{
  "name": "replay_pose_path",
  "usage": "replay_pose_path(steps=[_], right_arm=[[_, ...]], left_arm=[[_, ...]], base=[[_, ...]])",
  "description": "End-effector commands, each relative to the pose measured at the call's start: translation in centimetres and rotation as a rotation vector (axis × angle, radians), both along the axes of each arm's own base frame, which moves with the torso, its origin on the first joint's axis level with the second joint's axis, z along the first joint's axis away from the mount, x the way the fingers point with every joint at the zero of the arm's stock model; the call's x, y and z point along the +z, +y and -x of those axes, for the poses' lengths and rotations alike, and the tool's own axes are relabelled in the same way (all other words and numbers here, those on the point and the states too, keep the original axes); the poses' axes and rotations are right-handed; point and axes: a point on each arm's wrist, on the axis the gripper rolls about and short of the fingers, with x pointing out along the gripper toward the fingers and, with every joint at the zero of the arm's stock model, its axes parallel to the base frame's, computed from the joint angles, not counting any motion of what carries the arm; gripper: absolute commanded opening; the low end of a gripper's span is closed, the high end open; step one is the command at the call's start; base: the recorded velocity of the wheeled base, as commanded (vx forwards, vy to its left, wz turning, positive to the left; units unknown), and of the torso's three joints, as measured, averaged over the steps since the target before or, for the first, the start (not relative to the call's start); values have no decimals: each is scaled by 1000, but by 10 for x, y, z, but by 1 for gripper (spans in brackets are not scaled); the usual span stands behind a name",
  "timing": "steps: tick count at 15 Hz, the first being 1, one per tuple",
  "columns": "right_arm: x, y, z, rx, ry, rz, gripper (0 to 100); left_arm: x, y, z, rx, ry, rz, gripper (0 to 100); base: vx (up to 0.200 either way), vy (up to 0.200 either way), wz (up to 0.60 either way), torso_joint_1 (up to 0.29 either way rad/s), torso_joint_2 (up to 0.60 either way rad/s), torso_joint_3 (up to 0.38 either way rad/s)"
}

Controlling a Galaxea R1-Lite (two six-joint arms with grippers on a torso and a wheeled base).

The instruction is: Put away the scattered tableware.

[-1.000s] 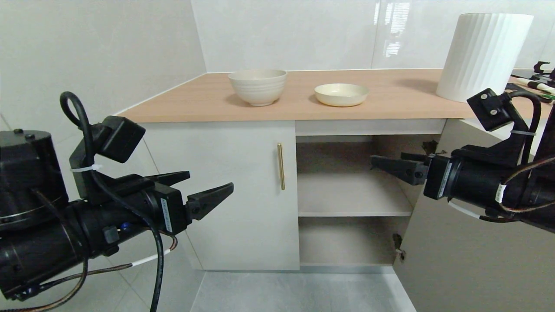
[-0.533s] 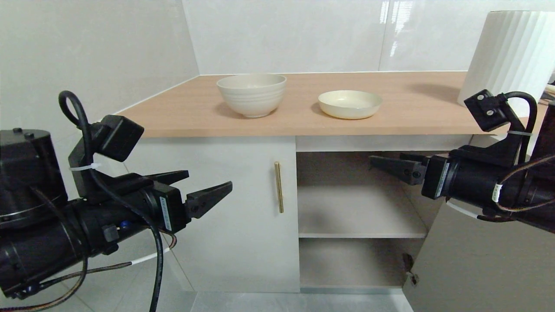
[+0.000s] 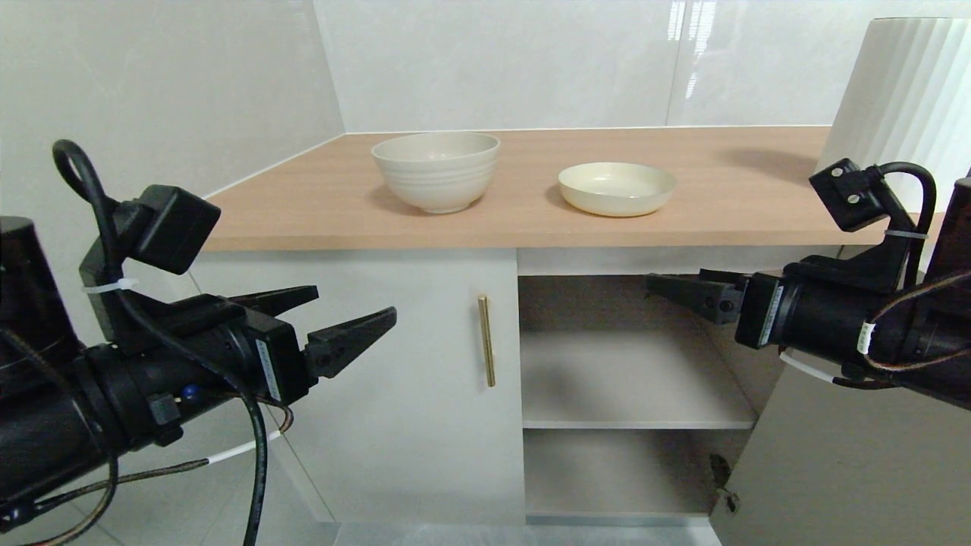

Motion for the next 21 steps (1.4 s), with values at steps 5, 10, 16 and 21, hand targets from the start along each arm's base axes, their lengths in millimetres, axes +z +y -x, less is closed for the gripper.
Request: replay_pose_path(steps=[5, 10, 16, 21], right_arm=[[1, 0, 1, -1, -4, 0, 100], [0, -1, 1, -3, -3, 4, 100], [0, -1, 1, -3, -4, 3, 100], [0, -1, 1, -3, -4, 3, 100]], left_arm=[[4, -1, -3, 5, 10, 38, 100], [3, -1, -1, 6, 9, 34, 100], [3, 0, 0, 3, 8, 38, 100], [1, -1, -3, 5, 16, 27, 100]], base=[[0, 0, 0, 0, 0, 0], [0, 0, 0, 0, 0, 0], [-100, 33, 0, 1, 2, 1], [0, 0, 0, 0, 0, 0]])
